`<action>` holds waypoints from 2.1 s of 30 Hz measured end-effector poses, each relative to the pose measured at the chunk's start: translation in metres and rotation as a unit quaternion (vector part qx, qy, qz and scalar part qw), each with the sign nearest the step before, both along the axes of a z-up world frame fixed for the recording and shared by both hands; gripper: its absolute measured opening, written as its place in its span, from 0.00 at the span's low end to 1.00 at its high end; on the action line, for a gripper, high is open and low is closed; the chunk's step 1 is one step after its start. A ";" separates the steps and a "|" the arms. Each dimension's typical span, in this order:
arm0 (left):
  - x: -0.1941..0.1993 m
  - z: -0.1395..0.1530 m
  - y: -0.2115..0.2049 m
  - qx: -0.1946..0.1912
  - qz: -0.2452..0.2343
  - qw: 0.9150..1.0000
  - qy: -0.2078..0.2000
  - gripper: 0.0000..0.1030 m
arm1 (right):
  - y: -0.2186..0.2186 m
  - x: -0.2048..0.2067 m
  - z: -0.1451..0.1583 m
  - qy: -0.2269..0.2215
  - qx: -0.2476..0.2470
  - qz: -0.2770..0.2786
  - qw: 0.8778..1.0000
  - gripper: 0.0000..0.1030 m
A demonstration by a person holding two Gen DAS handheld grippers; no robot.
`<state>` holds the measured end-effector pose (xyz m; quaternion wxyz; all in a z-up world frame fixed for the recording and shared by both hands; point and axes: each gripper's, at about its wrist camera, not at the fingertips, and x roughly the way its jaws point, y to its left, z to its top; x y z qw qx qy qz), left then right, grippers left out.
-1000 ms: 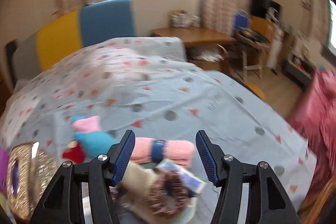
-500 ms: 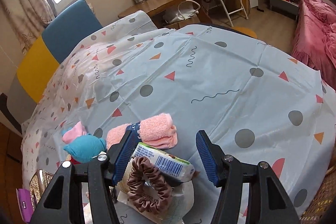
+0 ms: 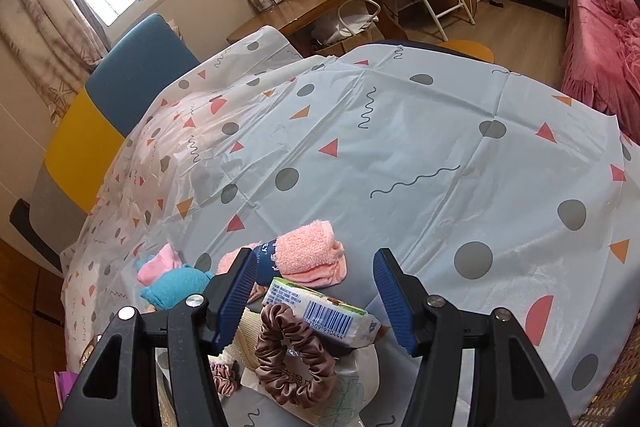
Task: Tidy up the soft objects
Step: 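Reach the left tool to the white cloth with scrunchie and grasp it, then carry the white cloth with scrunchie with the left tool into the tray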
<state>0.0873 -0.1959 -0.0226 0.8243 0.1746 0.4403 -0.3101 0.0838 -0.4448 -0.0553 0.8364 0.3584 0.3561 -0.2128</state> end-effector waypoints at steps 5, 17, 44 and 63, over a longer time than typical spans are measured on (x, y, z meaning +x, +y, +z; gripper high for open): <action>0.023 -0.030 -0.028 0.039 0.004 0.999 0.016 0.66 | -0.004 -0.001 -0.001 -0.010 0.016 0.001 1.000 0.60; 0.043 -0.085 -0.045 0.086 0.032 0.996 0.022 0.24 | -0.007 0.001 -0.011 -0.007 0.056 0.013 0.998 0.60; 0.065 0.051 0.034 -0.085 0.131 0.987 -0.041 0.23 | 0.058 0.010 -0.011 0.077 -0.062 0.146 0.984 0.66; 0.094 0.062 0.317 -0.127 0.396 0.907 -0.067 0.23 | 0.062 0.018 -0.027 0.122 -0.076 0.155 0.977 0.63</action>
